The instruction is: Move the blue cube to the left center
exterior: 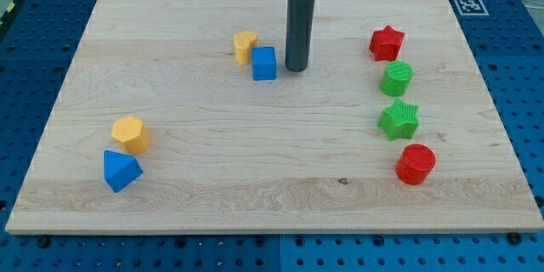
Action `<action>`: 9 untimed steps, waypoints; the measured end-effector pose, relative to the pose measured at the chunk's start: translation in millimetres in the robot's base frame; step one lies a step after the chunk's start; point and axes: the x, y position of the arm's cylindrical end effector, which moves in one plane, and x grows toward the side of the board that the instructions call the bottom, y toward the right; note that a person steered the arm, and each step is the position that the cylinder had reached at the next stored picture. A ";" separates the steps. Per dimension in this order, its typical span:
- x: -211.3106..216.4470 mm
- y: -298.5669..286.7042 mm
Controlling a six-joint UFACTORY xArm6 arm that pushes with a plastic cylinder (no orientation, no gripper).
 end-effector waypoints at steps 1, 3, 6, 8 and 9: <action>6.6 0.0; 7.6 -21.1; 8.0 -78.4; 8.0 -105.5; 8.0 -119.1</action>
